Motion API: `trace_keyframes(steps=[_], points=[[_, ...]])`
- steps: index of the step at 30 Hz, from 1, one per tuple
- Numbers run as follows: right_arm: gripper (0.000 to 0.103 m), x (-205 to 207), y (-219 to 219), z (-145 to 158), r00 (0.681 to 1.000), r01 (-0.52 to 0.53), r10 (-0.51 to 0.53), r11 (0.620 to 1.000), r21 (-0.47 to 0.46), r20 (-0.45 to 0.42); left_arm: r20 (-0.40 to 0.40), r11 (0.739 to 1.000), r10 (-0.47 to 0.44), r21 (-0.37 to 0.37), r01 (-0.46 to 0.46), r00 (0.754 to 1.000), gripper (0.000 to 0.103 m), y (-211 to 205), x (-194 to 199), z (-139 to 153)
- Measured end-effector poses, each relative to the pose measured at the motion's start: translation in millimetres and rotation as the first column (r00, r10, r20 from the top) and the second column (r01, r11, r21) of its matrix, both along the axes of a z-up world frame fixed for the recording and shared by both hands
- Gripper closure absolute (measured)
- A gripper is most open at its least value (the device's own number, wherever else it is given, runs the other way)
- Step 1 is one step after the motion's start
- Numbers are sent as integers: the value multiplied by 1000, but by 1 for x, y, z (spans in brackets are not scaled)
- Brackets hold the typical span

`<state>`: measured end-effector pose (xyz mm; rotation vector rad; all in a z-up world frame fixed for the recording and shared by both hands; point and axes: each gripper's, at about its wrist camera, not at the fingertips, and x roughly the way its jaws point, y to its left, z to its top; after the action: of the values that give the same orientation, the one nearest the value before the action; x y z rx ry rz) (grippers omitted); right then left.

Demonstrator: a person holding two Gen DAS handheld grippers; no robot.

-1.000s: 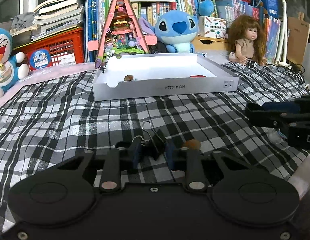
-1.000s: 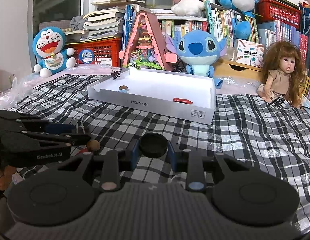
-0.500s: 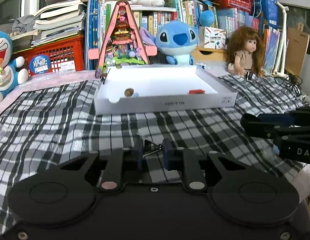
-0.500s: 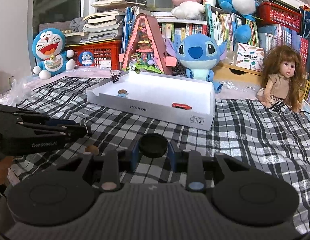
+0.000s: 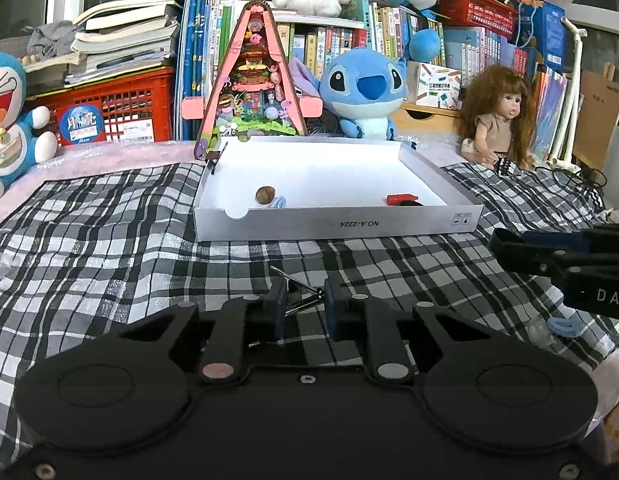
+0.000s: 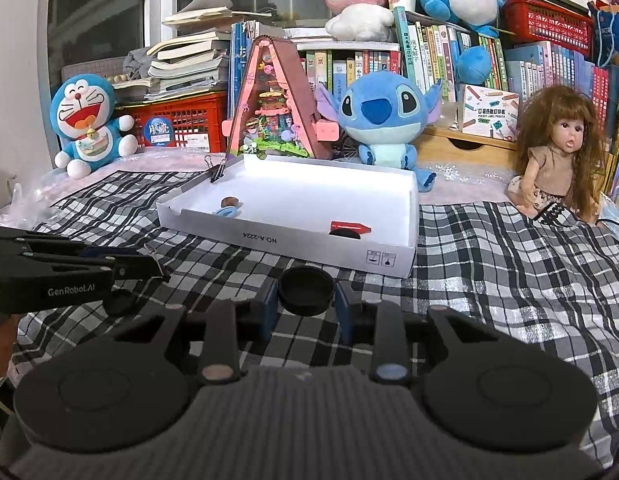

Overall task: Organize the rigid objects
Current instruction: 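Carry the binder clip and black cap over the white tray with both tools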

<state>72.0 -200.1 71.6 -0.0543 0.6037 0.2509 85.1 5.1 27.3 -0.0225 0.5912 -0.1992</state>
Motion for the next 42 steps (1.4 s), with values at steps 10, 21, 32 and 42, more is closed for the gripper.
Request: trace_keyframes(steps=[10, 21, 32, 42], points=[[66, 13, -4, 7, 1000, 15, -14, 1000, 27, -10, 10, 997, 23, -80, -22, 1000, 85, 18, 21, 31], [66, 62, -20, 27, 995, 68, -61, 993, 97, -75, -12, 992, 35, -124, -36, 999, 85, 21, 73, 62], [66, 121, -33, 23, 978, 147, -124, 980, 133, -170, -78, 988, 71, -133, -81, 994, 85, 15, 134, 53], [66, 165, -29, 7, 963, 175, -150, 980, 94, -223, -129, 989, 100, -94, -112, 987, 85, 12, 184, 38]])
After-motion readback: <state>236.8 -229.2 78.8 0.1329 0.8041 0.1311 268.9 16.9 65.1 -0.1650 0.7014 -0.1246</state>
